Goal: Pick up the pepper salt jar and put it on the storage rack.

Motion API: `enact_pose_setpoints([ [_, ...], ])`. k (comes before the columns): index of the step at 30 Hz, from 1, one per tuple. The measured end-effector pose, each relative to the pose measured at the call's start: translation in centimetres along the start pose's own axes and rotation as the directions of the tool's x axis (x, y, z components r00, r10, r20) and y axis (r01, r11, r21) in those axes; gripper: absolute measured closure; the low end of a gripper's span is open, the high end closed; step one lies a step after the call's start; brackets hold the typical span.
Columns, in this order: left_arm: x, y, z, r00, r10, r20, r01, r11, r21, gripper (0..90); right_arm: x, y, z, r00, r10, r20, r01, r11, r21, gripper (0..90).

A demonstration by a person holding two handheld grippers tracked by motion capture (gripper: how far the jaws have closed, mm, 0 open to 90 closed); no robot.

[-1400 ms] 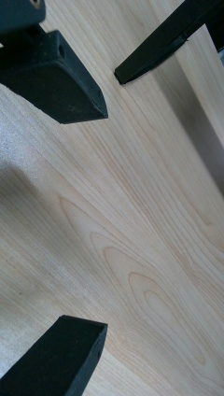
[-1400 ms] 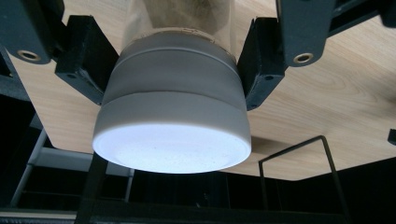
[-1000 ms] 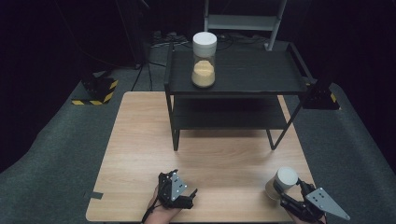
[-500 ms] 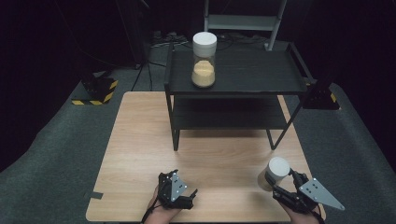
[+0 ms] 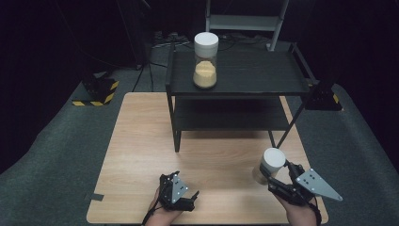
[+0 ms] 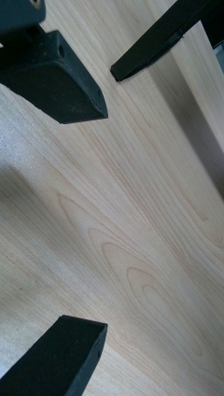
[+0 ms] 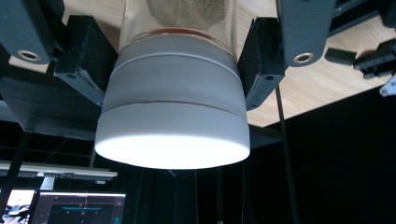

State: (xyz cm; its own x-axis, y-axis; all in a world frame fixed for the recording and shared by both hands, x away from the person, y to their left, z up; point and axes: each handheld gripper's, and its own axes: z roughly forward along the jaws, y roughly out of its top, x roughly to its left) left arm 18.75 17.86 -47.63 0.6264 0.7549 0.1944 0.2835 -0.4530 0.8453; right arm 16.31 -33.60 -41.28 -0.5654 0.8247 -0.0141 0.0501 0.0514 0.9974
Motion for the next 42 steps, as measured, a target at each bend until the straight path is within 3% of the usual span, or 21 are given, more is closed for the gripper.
enact_pose_setpoints([
  [18,0.3,-0.1,-0.1,0.9999,-0.004,0.013,0.004,1.0,-0.006,1.2,0.1,5.2,1.0,0.9992,-0.04,0.004,0.04,0.997,-0.061,34.3],
  [42,0.6,-0.2,-0.1,0.9995,-0.012,0.028,0.012,0.9999,-0.01,1.3,-0.7,11.3,2.9,0.9969,-0.059,0.052,0.065,0.989,-0.13,34.3],
])
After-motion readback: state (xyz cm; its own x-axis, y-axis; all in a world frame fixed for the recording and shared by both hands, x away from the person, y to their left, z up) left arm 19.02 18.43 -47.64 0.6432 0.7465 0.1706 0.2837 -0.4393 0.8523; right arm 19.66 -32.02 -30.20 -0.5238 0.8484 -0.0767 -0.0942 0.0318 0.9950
